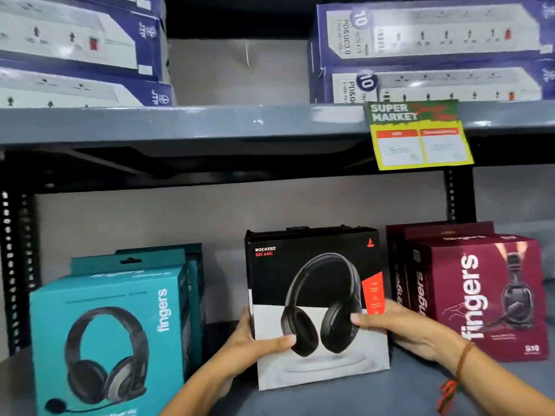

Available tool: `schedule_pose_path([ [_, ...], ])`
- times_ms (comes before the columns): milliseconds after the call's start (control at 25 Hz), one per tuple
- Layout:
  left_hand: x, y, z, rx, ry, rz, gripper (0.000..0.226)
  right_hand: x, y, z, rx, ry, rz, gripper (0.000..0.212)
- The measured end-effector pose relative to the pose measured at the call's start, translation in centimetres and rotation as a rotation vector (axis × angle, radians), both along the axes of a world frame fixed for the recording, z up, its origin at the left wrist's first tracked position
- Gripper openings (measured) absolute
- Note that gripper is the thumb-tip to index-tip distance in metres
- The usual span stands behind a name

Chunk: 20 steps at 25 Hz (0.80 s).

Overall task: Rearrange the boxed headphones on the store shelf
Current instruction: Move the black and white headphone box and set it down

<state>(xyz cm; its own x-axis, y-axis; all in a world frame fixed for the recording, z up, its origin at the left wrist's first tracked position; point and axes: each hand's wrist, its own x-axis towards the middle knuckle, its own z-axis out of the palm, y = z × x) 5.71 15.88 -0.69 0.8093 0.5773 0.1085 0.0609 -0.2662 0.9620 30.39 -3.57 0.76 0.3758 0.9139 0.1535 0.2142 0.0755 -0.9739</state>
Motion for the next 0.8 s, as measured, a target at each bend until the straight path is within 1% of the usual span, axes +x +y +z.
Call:
schedule_pose_path([
  [80,0.0,0.7,-0.1,-0.026,-0.035,-0.029,0.099,0.3,0.5,-0.1,-0.03,-0.065,0.011,0.064],
  [200,0.0,1.3,-0.4,-0.032,-0.055,-0.016,0.094,0.4,0.9,-0.1,-0.054,-0.117,-0.002,0.071],
  [280,0.3,1.5,-0.7,-0.006,-0.053,0.02,0.091,0.0,0.8,0.0,-0.069,-0.181,-0.037,0.074],
  [440,0.5,1.4,-0.8,0.082,-0.017,0.115,0.079,-1.3,0.4,0.2,-0.053,-0.306,-0.101,0.073],
  [600,0.7,1.1,-1.0,0.138,0.029,0.204,0.085,-2.2,-0.5,0.3,-0.054,-0.343,-0.138,0.068],
  [720,0.8,0.9,-1.1,0.165,0.046,0.222,0.091,-2.4,-1.2,0.1,-0.099,-0.349,-0.155,0.058],
  [800,0.7,0.6,-1.1,0.162,0.057,0.212,0.09,-2.4,-1.7,0.0,-0.111,-0.341,-0.149,0.054],
])
